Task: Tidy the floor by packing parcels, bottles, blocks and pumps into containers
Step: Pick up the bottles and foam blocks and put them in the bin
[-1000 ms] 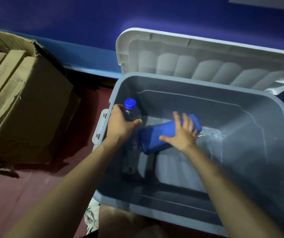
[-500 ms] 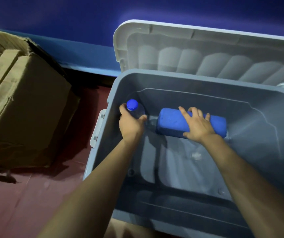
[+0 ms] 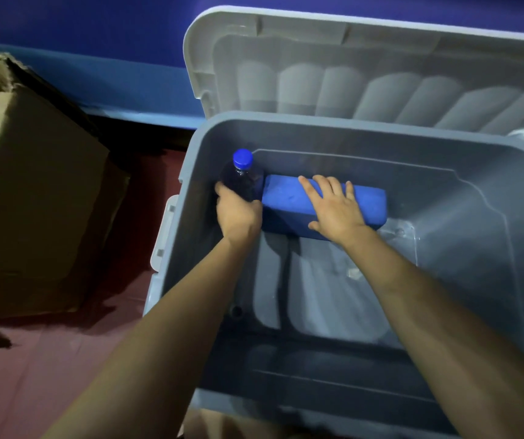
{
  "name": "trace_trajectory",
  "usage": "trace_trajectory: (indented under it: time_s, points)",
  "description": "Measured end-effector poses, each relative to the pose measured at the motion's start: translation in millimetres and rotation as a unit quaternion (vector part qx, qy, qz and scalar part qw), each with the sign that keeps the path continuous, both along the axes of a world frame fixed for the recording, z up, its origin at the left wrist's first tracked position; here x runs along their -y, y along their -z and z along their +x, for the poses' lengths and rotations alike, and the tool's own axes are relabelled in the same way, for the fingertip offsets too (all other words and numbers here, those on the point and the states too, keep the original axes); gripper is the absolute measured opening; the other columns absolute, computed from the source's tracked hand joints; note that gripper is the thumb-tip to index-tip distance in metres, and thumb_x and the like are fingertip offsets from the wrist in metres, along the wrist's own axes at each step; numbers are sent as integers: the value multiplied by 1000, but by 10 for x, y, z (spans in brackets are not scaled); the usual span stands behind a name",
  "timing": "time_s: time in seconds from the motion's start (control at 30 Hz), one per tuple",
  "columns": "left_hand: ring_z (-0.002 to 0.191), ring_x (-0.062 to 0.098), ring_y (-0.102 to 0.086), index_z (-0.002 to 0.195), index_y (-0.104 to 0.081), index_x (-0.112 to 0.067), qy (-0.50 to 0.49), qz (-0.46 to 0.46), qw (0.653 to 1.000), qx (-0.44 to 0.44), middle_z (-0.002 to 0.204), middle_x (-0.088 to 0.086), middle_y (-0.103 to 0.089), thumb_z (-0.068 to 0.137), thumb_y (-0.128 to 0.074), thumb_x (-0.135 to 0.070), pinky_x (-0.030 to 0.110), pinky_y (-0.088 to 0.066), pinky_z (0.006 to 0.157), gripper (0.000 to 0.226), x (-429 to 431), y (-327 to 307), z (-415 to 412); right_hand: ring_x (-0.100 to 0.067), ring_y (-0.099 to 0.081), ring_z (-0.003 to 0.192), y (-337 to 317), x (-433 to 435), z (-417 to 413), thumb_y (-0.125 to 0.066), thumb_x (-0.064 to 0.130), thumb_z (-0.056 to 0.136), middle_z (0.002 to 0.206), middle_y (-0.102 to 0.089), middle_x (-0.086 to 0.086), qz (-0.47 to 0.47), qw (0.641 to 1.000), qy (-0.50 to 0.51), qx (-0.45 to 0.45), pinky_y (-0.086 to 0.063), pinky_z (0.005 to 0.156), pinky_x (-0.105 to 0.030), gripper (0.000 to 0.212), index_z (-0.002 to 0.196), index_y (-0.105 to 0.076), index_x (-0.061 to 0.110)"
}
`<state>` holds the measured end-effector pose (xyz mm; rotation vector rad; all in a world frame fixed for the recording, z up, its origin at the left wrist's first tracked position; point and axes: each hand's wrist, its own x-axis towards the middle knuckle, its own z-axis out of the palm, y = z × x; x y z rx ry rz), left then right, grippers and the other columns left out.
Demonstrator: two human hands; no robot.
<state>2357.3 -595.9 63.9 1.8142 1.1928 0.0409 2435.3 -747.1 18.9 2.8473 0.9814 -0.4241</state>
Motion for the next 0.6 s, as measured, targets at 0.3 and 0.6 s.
trace_trajectory:
  time_s: [0.3, 0.6]
  points:
    - [111, 34, -56, 122, -47, 0, 92, -27, 991, -95, 121, 18, -59, 87, -57, -19, 28, -41, 79, 41, -35, -151, -319, -29, -6, 145, -171, 13, -123, -66, 33, 85, 160, 3, -6, -26, 997, 25, -62, -12, 116, -51, 97, 152, 4, 26]
    - [105, 34, -59, 114, -57, -11, 270, 58, 944, -181, 112, 13, -65, 90, -44, -30, 31, -42, 78, 33, -81, -1413, -589, -26, -47, 127, -1328, 169, -504, -53, 21, 91, 139, -49, -4, 33, 965, 139, -218, -42, 101, -37, 47, 138, -47, 23]
